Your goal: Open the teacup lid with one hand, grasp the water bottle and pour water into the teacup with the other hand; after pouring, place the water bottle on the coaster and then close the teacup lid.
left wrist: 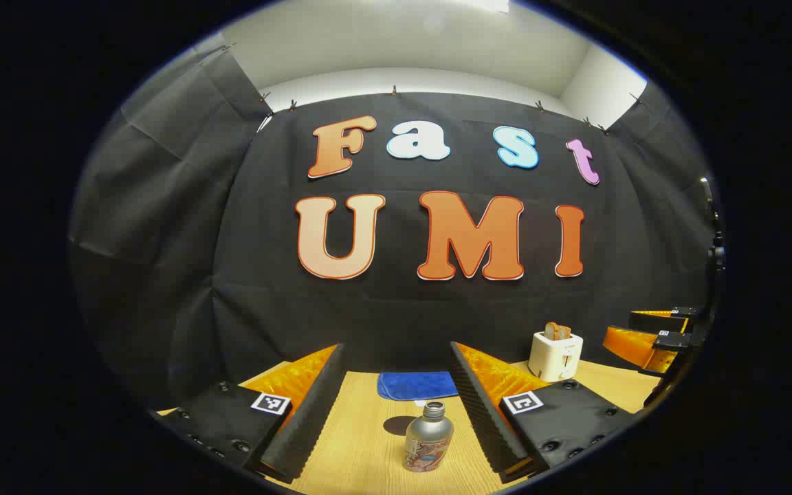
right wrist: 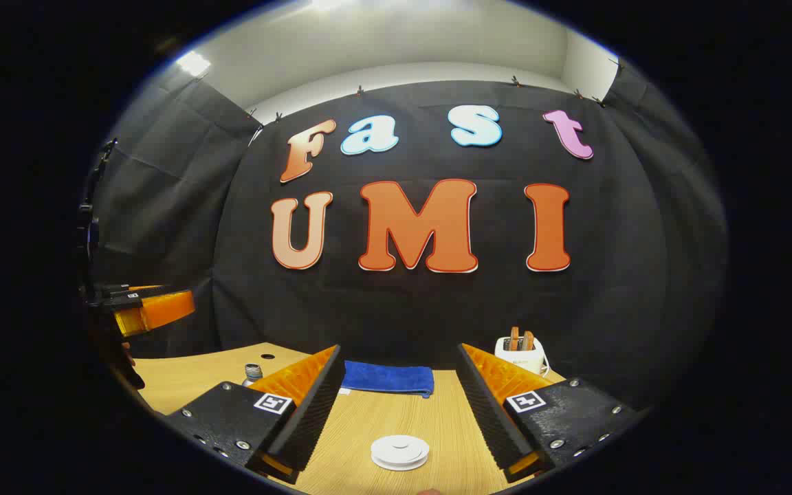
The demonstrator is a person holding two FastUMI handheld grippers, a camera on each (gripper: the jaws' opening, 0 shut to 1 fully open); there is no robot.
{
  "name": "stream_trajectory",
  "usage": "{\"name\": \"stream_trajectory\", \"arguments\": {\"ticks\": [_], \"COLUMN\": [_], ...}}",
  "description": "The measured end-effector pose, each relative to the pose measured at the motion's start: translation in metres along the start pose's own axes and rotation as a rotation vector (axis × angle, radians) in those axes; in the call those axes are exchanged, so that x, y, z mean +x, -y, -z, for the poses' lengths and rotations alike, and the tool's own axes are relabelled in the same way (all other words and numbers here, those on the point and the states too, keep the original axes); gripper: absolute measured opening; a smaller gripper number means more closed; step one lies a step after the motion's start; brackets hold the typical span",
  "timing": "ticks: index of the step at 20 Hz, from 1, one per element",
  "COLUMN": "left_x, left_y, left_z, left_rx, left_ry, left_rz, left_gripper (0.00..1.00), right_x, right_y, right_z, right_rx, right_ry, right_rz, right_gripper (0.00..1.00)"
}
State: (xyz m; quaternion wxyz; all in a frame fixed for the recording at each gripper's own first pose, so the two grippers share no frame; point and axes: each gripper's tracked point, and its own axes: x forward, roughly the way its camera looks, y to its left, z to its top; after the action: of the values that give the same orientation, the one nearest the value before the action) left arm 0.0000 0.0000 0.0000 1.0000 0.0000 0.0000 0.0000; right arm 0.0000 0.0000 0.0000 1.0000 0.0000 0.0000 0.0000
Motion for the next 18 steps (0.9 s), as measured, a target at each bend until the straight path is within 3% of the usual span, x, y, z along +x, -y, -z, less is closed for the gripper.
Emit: {"name": "stream_trajectory", "arguments": {"ticks": [2,8,11,18], "left_x": [0.0,0.002,0.002,0.006], "left_y": [0.005,-0.003,0.013,0.006], "left_z": [0.007,0.016,0.021,0.027], "left_rx": [-0.035,-0.014,-0.051,-0.02], "left_ry": [-0.009,-0.027,-0.031,-0.05], "left_rz": [0.034,0.001,0.043,0.018], "left_gripper": [0.96,0.96,0.96,0.96], "right_x": [0.001,0.006,0.006,0.005], "right_y": [0.003,-0.003,-0.002,0.002], "right_z": [0.002,0.005,0.008,0.012], "right_rx": [-0.009,-0.009,-0.061,-0.03], "right_ry": [0.007,-0.003,-0.002,-0.01], "right_rz": [-0.002,-0.009,0.008,0.009], "right_gripper": [0.98,0.97,0.97,0.97]}}
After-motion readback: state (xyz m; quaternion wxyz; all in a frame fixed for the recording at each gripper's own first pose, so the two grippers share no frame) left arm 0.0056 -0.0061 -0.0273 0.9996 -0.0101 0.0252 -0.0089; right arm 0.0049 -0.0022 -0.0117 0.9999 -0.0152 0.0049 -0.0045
